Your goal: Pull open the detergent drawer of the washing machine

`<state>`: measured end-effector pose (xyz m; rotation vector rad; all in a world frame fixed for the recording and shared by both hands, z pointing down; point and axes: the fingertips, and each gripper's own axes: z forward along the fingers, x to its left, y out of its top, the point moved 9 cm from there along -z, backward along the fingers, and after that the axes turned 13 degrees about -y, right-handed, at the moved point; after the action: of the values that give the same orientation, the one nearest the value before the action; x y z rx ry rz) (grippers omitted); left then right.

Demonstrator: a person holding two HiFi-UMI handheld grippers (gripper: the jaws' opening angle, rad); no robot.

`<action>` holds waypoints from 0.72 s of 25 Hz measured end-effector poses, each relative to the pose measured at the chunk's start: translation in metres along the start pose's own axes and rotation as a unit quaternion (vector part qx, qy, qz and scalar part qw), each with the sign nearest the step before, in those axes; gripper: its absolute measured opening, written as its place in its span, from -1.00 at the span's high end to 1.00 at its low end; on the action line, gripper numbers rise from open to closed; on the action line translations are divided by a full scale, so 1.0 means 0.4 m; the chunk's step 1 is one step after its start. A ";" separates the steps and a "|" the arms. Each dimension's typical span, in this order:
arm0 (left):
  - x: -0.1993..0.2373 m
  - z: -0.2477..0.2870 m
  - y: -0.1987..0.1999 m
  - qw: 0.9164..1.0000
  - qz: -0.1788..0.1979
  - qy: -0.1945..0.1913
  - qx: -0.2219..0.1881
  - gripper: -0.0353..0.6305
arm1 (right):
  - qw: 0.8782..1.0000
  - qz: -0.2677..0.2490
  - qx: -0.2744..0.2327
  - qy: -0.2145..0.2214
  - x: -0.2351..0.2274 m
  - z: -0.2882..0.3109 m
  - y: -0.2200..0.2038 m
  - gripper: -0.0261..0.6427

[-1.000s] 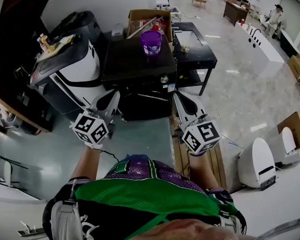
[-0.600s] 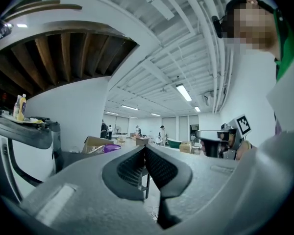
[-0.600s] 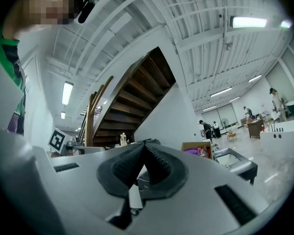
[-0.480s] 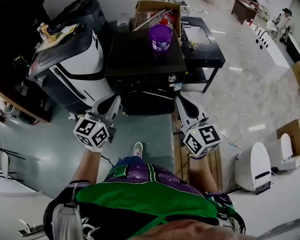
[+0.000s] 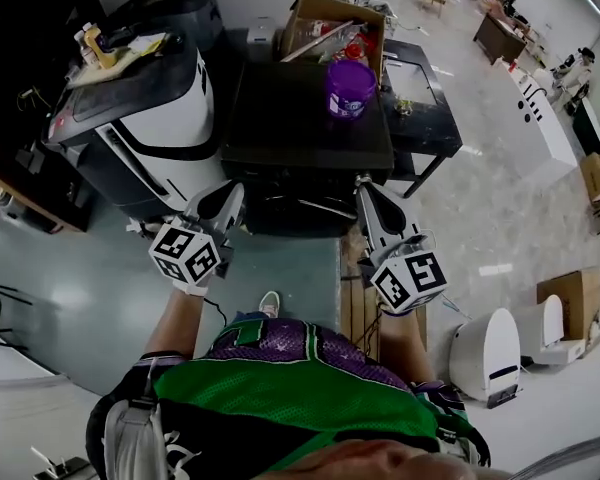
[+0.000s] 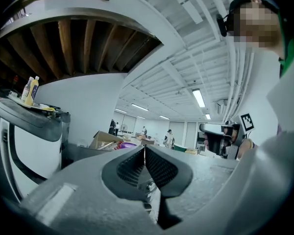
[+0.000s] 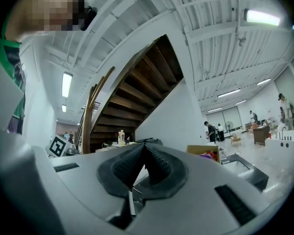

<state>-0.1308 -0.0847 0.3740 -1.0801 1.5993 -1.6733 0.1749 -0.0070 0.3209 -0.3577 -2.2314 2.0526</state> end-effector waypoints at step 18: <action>0.290 0.023 -0.086 0.962 -0.238 -0.072 -0.111 -0.10 | 0.999 -0.021 0.016 0.029 0.087 0.243 -0.040 0.92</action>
<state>-0.1772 -0.1839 0.4263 -1.7733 1.5397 -1.6787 0.1179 -0.0943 0.3243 -0.3602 -2.1532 2.0279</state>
